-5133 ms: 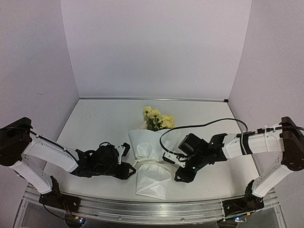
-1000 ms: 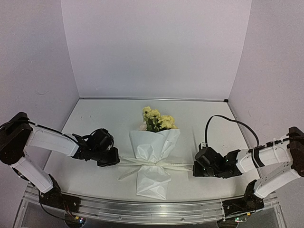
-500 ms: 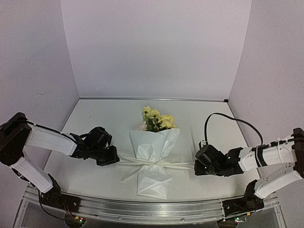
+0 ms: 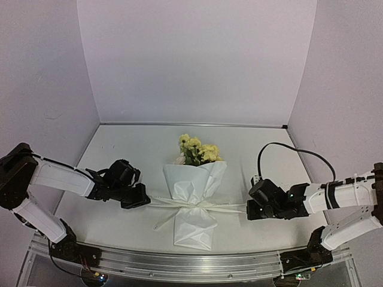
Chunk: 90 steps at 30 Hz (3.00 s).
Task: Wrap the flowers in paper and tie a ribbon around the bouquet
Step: Tie the half-tied ribbon around the folded bouquet, then reset both arms
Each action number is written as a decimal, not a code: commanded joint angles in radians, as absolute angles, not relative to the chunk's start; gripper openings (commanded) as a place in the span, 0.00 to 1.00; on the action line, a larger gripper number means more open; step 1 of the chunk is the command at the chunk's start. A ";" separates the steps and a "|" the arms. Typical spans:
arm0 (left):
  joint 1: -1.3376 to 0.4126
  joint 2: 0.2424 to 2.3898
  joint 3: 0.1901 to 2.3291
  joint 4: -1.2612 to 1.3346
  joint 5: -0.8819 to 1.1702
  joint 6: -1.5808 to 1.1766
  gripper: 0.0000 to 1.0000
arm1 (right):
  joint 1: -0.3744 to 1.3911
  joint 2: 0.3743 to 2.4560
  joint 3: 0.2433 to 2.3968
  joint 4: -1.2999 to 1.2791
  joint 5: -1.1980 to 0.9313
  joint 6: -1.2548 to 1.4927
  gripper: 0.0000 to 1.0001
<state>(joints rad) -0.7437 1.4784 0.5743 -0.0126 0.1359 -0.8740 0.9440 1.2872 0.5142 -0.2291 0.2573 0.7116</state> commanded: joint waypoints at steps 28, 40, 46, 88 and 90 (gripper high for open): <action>-0.836 1.358 0.590 -0.054 0.041 -0.749 0.27 | 0.973 1.322 0.707 -0.505 0.124 0.565 0.46; -0.835 1.146 0.588 -0.120 -0.025 -0.730 0.99 | 0.973 1.192 0.712 -0.584 0.225 0.561 0.98; -0.836 1.066 0.648 -0.118 -0.053 -0.669 1.00 | 0.971 1.098 0.719 -0.630 0.353 0.600 0.98; -0.833 1.039 0.925 -0.244 -0.303 -0.584 1.00 | 0.962 0.974 0.914 -0.944 0.499 0.597 0.98; -0.833 1.039 0.925 -0.246 -0.301 -0.583 1.00 | 0.962 0.973 0.914 -0.943 0.499 0.599 0.98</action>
<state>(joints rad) -0.8341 1.0599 0.8833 -0.2460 -0.2996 -0.6006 0.9646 0.9859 0.9073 -0.9363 0.4634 0.5818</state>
